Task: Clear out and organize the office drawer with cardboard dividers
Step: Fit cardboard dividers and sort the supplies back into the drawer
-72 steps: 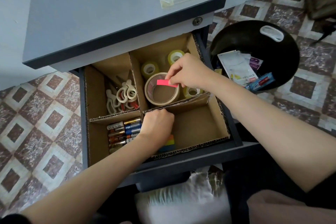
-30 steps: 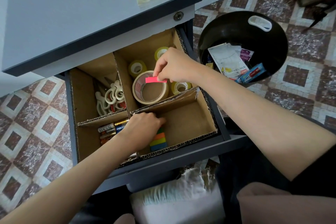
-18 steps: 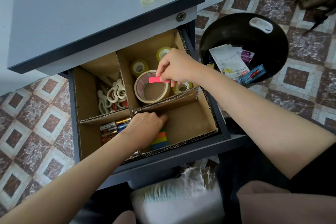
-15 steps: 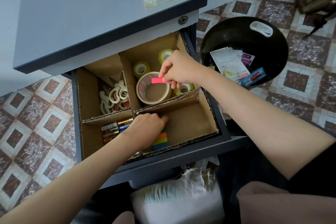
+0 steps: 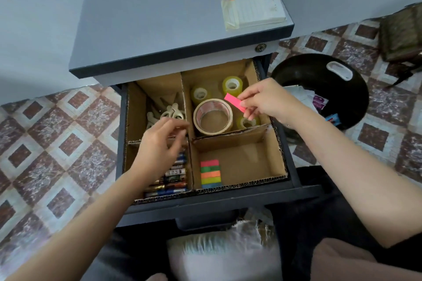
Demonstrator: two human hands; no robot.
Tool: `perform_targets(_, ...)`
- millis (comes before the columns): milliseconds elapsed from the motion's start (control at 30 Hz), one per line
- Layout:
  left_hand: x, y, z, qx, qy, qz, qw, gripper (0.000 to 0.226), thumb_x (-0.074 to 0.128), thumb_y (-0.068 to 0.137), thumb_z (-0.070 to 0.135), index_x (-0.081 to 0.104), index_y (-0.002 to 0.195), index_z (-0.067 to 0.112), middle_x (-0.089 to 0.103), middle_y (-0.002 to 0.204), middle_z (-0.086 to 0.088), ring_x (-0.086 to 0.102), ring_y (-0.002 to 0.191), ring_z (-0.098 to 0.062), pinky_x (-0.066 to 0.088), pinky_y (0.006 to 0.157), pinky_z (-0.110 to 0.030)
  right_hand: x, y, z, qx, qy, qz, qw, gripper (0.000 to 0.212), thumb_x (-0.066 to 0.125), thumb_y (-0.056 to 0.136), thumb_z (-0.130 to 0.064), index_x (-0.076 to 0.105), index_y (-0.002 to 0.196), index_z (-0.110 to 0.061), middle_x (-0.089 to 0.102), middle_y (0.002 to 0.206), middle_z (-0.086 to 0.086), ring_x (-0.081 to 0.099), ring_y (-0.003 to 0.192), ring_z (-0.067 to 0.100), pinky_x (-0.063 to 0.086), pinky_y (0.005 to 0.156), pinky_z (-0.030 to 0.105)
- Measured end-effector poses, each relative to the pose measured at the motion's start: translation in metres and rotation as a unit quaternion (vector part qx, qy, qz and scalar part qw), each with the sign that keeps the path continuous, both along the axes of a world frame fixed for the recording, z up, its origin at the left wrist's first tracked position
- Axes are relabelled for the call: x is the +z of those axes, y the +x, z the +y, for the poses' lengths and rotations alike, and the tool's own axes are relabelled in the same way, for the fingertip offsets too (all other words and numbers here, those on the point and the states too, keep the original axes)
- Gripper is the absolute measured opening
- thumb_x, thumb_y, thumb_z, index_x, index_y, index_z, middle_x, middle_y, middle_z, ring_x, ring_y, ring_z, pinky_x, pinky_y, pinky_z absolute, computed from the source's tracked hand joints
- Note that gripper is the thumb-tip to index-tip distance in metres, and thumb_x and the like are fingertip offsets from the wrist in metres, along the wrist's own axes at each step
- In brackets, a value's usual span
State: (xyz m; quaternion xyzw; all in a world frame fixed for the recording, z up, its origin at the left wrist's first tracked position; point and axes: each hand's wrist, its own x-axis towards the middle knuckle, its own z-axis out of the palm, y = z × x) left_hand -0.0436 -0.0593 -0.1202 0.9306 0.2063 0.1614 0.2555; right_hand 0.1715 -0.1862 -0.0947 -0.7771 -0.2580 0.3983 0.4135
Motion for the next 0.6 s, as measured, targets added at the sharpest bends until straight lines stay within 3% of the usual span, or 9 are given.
perform_targets(67, -0.009, -0.005, 0.007, 0.029, 0.004, 0.018, 0.999, 0.023, 0.054, 0.092, 0.010, 0.062, 0.113, 0.006, 0.058, 0.108, -0.003, 0.055, 0.089, -0.004, 0.044, 0.079, -0.006, 0.010, -0.009, -0.006, 0.012, 0.003, 0.032, 0.999, 0.018, 0.056, 0.088, 0.006, 0.064, 0.104, 0.003, 0.063, 0.070, 0.014, 0.061, 0.048, 0.011, 0.052, 0.049, 0.020)
perform_targets(133, -0.021, -0.009, 0.011, 0.036, 0.016, 0.062, 0.997, 0.029, 0.045, 0.097, 0.022, 0.059, 0.119, 0.009, 0.059, 0.114, -0.005, 0.057, 0.100, -0.015, 0.044, 0.084, -0.022, 0.019, -0.021, -0.012, 0.043, -0.008, 0.093, 0.995, 0.014, 0.054, 0.088, 0.007, 0.063, 0.098, 0.002, 0.061, 0.071, 0.015, 0.061, 0.047, 0.013, 0.052, 0.047, 0.021)
perform_targets(267, -0.033, -0.008, 0.012, 0.026, 0.125, 0.135, 0.983, 0.046, 0.027, 0.095, 0.038, 0.063, 0.111, 0.014, 0.065, 0.105, -0.003, 0.062, 0.093, -0.025, 0.039, 0.074, -0.033, 0.023, -0.056, -0.021, 0.158, -0.080, 0.138, 0.975, 0.011, 0.053, 0.090, 0.004, 0.061, 0.091, -0.003, 0.060, 0.080, 0.015, 0.064, 0.054, 0.019, 0.056, 0.052, 0.026)
perform_targets(333, -0.033, -0.003, 0.014, 0.033, 0.133, 0.132, 0.982, 0.048, 0.026, 0.094, 0.039, 0.064, 0.107, 0.013, 0.065, 0.100, -0.005, 0.063, 0.087, -0.026, 0.042, 0.067, -0.031, 0.011, -0.076, -0.023, 0.213, -0.121, 0.086, 0.966, 0.010, 0.055, 0.091, 0.001, 0.063, 0.093, -0.004, 0.061, 0.079, 0.010, 0.065, 0.055, 0.017, 0.056, 0.053, 0.025)
perform_targets(433, -0.033, 0.003, 0.023, 0.062, 0.105, 0.122, 0.985, 0.053, 0.024, 0.093, 0.042, 0.065, 0.104, 0.011, 0.063, 0.101, -0.005, 0.062, 0.089, -0.024, 0.037, 0.064, -0.026, -0.015, -0.091, -0.016, 0.227, -0.130, -0.062, 0.963, 0.014, 0.055, 0.092, -0.003, 0.066, 0.092, -0.012, 0.064, 0.068, 0.002, 0.061, 0.052, 0.008, 0.051, 0.051, 0.017)
perform_targets(533, -0.037, 0.004, 0.023, 0.086, 0.111, 0.100, 0.985, 0.047, 0.030, 0.092, 0.038, 0.068, 0.099, 0.011, 0.065, 0.097, -0.004, 0.063, 0.086, -0.022, 0.034, 0.065, -0.024, -0.033, -0.092, -0.005, 0.204, -0.130, -0.144, 0.960, 0.022, 0.052, 0.093, -0.002, 0.068, 0.107, -0.007, 0.067, 0.093, 0.005, 0.055, 0.070, 0.006, 0.049, 0.072, 0.017)
perform_targets(600, -0.039, 0.004, 0.023, 0.085, 0.116, 0.092, 0.985, 0.043, 0.033, 0.093, 0.035, 0.069, 0.096, 0.011, 0.066, 0.095, -0.003, 0.064, 0.083, -0.021, 0.035, 0.065, -0.024, -0.045, -0.094, 0.000, 0.196, -0.135, -0.149, 0.960, 0.024, 0.052, 0.092, -0.001, 0.067, 0.110, -0.005, 0.067, 0.097, 0.008, 0.054, 0.077, 0.010, 0.046, 0.076, 0.020)
